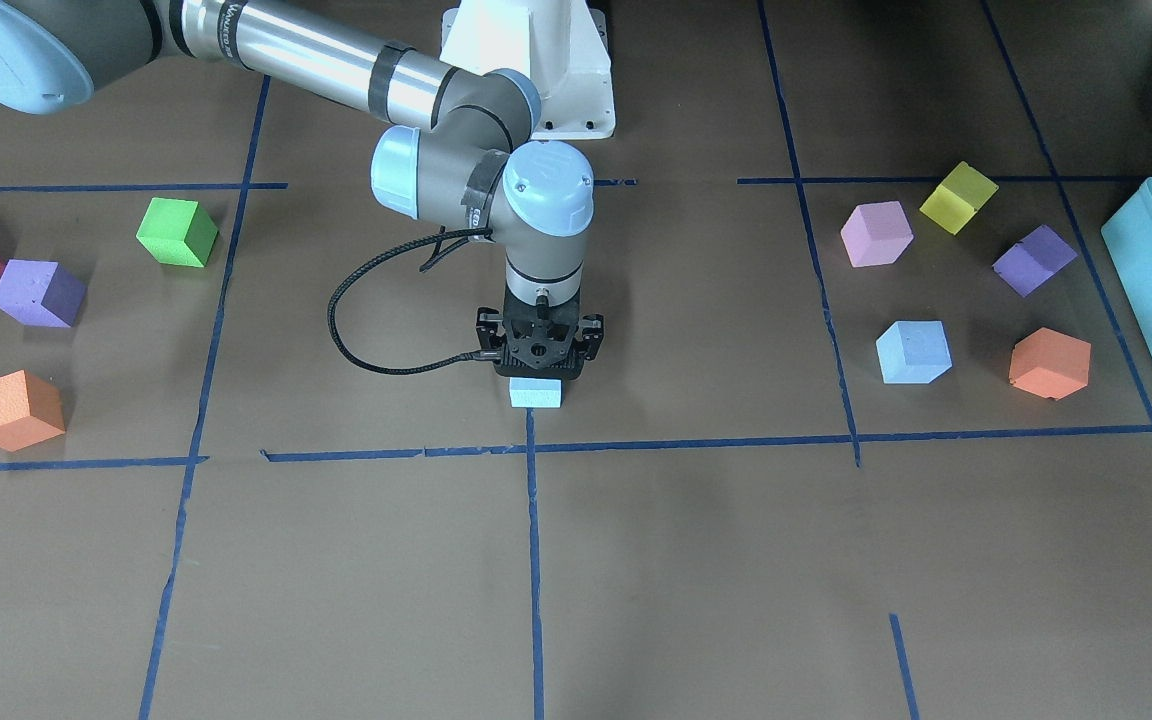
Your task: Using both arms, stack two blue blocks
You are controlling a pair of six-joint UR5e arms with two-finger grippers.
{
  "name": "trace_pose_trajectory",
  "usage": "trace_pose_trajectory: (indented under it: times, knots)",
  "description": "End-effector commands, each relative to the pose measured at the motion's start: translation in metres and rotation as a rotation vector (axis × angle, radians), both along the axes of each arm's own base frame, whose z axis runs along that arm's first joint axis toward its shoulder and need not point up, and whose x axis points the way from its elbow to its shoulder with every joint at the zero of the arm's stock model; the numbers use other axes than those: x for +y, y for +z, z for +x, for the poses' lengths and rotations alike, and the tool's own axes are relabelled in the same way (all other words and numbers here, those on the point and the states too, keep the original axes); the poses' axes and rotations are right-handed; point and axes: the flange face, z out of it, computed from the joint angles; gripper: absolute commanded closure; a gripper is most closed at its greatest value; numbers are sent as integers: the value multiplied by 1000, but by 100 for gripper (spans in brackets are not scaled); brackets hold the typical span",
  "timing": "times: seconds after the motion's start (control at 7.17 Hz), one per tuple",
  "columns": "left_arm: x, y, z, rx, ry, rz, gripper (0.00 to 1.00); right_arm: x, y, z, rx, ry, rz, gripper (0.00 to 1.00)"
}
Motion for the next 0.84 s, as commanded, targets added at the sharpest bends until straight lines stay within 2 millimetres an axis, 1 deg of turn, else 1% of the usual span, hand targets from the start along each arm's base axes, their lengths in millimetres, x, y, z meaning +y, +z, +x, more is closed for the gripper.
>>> trace_pose_trajectory:
  times: [0.0, 0.14, 0.28, 0.42, 0.56, 0.7]
  knots:
    - [0, -1, 0, 0, 0, 2, 0, -12, -22, 25, -51, -7, -3, 1]
    - [-1, -1, 0, -1, 0, 4, 0, -23, -44, 60, -81, -4, -25, 1]
    - [-1, -7, 0, -2, 1, 17, 0, -31, -66, 99, -72, -26, -18, 1]
    - [-2, -9, 0, -10, 2, 19, 0, -46, -69, 139, -57, -54, -13, 1]
    - [-5, -12, 1, -13, 0, 24, 0, -64, -38, 191, -74, -101, -6, 1]
    - [-10, -21, 1, -5, -10, 34, 0, -77, 11, 253, -75, -141, 31, 1]
